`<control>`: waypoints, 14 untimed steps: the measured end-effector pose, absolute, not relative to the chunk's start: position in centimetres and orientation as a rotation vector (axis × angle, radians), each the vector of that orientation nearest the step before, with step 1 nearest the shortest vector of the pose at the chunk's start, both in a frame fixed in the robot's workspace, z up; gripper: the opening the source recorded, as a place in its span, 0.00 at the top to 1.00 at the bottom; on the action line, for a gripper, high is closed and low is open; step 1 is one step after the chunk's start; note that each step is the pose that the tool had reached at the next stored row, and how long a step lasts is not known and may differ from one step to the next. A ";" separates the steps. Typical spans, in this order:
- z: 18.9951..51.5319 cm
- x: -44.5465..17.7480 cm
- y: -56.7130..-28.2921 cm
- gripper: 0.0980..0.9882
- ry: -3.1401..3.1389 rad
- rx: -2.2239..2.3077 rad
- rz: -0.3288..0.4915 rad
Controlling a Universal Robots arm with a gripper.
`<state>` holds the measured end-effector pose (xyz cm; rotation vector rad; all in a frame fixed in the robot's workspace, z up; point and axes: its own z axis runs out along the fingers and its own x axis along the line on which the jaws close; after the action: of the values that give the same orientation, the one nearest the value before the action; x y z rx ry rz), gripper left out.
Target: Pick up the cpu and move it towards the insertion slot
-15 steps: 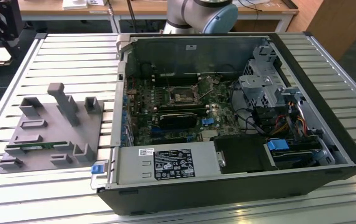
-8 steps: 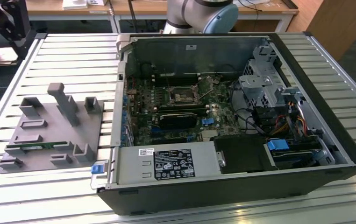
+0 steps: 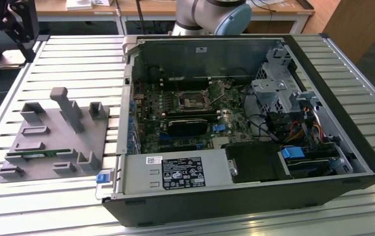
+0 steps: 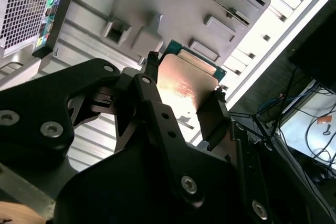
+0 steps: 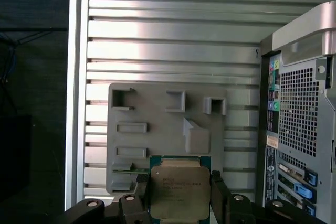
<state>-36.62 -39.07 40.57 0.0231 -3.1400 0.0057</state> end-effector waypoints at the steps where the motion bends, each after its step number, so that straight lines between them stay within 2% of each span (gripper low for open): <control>1: 40.6 -36.5 -39.1 0.50 -3.140 0.023 0.006; 14: 40.6 -35.0 -39.1 0.50 -3.140 0.023 0.006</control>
<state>-34.96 -39.07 40.57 0.0230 -3.1400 0.0057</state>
